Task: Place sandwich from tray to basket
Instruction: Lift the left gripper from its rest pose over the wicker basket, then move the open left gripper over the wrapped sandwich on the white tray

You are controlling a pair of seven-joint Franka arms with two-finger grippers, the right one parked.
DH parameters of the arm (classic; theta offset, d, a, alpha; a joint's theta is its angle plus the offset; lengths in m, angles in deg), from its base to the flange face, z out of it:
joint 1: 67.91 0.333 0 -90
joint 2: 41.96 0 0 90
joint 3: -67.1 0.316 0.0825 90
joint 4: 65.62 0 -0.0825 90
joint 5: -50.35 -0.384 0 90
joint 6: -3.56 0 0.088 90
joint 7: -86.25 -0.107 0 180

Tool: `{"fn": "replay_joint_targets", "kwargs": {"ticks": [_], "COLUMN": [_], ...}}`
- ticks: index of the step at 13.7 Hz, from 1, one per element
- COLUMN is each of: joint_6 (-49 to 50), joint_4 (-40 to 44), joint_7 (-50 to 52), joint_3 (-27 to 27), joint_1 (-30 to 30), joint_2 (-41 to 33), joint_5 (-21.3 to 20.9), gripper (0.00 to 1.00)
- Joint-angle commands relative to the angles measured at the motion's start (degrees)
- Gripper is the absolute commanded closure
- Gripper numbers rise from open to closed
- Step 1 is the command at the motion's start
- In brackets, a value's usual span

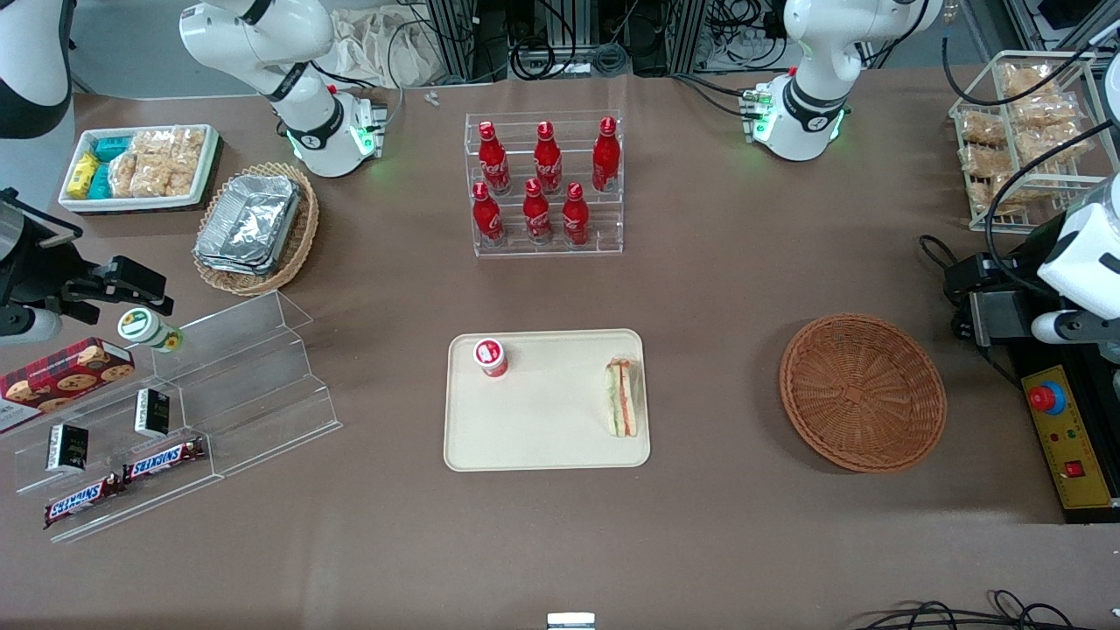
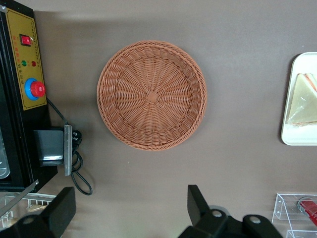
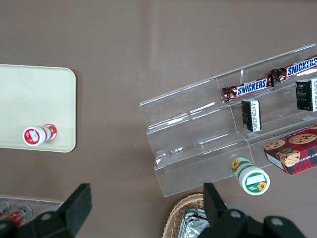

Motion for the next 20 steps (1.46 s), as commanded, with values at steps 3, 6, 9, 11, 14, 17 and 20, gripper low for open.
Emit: {"fn": "replay_joint_targets", "kwargs": {"ticks": [3,6,9,11,14,17,20], "joint_6": [-0.4,-0.6,-2.2,-4.5,-7.3,-9.6,-10.4], "joint_4": [0.0,-0.2,-1.9,-2.2,-2.2,-2.1,-1.4], "joint_7": [-0.2,0.5,2.9,8.3,13.2,19.8,20.6], "joint_3": [1.0,0.5,0.0,-2.5,-3.2,-3.1,-3.2], "joint_1": [-0.2,-1.1,-1.2,-3.2,-8.8,-15.4,-19.7], "joint_2": [-0.4,0.0,0.4,2.1,5.0,8.6,11.1], "joint_5": [-0.1,0.4,6.3,5.9,5.3,-0.2,-2.7], "gripper": [0.0,0.0,0.0,0.0,0.0,0.0,0.0]}}
